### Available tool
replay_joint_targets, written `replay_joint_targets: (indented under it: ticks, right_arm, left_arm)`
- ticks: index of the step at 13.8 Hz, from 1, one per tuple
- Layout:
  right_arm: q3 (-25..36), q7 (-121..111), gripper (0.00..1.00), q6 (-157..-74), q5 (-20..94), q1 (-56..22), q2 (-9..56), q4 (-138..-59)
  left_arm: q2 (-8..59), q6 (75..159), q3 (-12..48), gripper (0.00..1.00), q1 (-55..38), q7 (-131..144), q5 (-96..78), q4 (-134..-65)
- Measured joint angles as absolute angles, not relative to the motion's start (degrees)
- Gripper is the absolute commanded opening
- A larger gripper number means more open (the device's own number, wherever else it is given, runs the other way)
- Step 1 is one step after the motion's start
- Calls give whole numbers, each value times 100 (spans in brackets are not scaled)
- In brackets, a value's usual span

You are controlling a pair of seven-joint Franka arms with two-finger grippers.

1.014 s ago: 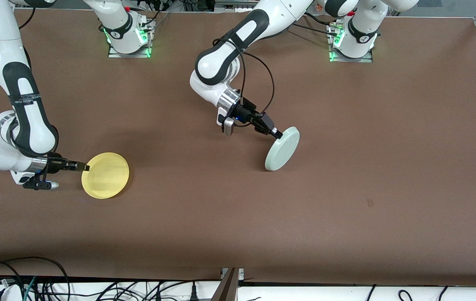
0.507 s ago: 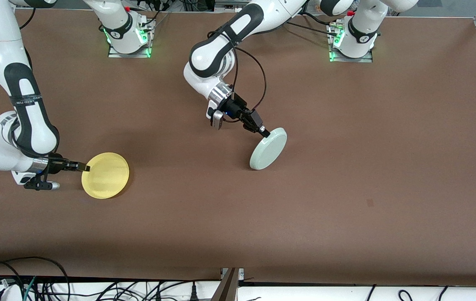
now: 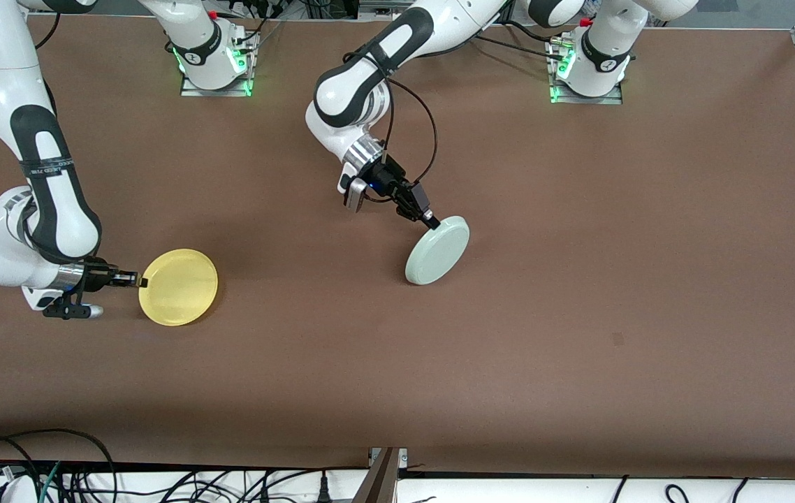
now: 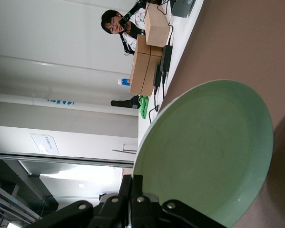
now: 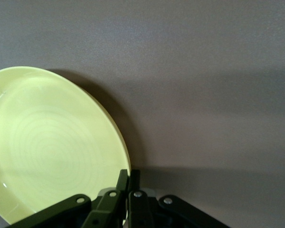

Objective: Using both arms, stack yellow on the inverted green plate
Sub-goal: 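Flip the green plate upside down and release it with the left gripper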

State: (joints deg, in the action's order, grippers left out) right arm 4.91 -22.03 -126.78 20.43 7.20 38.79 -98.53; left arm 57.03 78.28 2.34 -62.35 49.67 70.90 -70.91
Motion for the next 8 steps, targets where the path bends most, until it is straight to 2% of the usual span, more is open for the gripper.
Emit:
replay_joint_targets:
  ticks: [1,2,3,4,8]
  right_arm:
    - [491,-2210,0,-12678,2043,720,3879,-9853]
    - [491,-2222,0,-12678,2043,720,3879,-9853]
    - [491,-2260,0,-12678,2043,720,3879,-9853]
    - [491,-2301,0,-12682,2043,720,3879,-9851]
    - [486,-2342,0,-12686,2043,718,3877,-9742]
  left_arm:
    - [5720,7817,232,4,-6279,4982,7091,-7091]
    - [5737,7806,227,11,-6330,4995,7092,-7091]
    - [5754,7803,226,49,-6384,5011,7092,-7091]
    - [5777,7823,236,99,-6430,5051,7092,-7091]
    - [5880,7916,301,100,-6543,5600,7084,-7090]
